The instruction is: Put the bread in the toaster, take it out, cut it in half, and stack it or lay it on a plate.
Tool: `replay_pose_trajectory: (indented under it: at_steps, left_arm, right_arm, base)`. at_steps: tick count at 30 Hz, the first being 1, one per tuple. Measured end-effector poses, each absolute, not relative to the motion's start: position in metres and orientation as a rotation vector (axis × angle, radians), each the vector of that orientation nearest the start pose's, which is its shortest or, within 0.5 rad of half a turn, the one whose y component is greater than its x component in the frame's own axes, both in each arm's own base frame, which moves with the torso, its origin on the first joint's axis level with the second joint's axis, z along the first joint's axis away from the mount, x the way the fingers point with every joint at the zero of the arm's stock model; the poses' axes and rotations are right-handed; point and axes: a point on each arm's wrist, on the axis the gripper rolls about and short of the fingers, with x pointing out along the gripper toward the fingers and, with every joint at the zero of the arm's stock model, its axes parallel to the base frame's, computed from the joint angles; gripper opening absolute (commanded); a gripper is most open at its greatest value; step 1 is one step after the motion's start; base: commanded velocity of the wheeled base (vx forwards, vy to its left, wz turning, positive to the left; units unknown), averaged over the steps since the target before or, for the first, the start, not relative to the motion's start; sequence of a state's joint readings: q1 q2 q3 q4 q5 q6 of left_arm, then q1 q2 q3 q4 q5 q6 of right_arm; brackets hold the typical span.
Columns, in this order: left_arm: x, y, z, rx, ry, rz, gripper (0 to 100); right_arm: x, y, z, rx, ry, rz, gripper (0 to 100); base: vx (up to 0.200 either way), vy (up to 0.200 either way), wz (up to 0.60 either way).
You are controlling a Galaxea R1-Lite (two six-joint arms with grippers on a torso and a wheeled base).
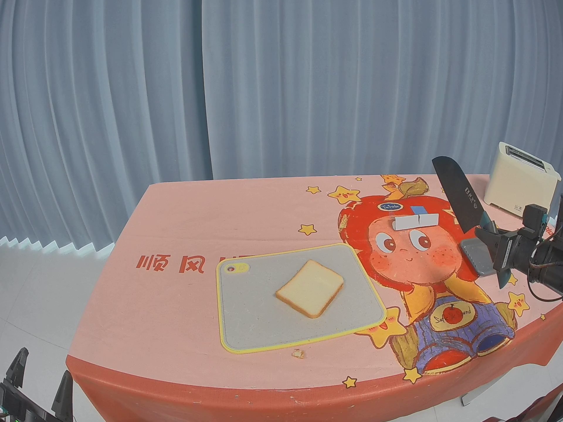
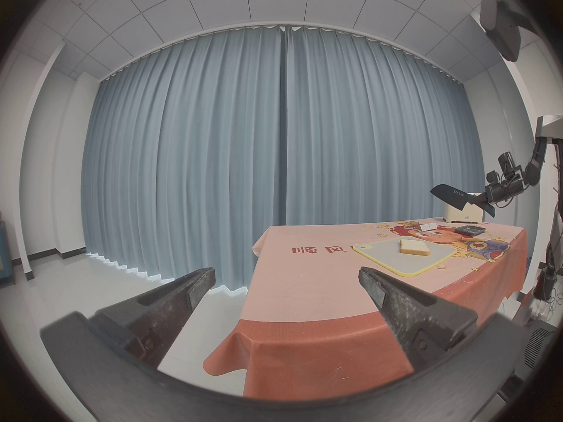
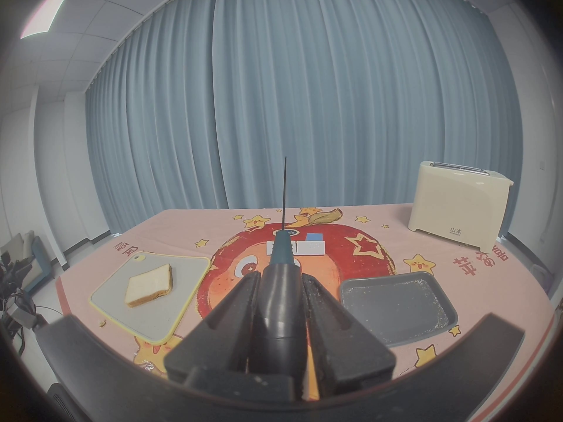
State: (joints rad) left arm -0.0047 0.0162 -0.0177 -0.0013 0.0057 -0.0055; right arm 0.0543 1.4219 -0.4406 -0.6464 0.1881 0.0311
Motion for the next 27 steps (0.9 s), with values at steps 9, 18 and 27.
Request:
replay_pose_trajectory:
  at_steps: [9,18,27]
  left_arm:
    - [-0.023,0.0,0.081,-0.006,-0.003,0.001,100]
    - [-0.023,0.0,0.081,-0.005,-0.003,0.001,100]
    - [-0.023,0.0,0.081,-0.005,-0.003,0.001,100]
  right_arm:
    - [0.207,0.018,0.163,0.044,0.32,0.245,0]
    - [0.207,0.017,0.165,0.046,0.314,0.245,0]
    - [0.203,0.02,0.171,0.044,0.291,0.261,0]
  base:
    - [0.0,0.0,0.0]
    - [0.0,0.0,0.0]
    - [0.0,0.0,0.0]
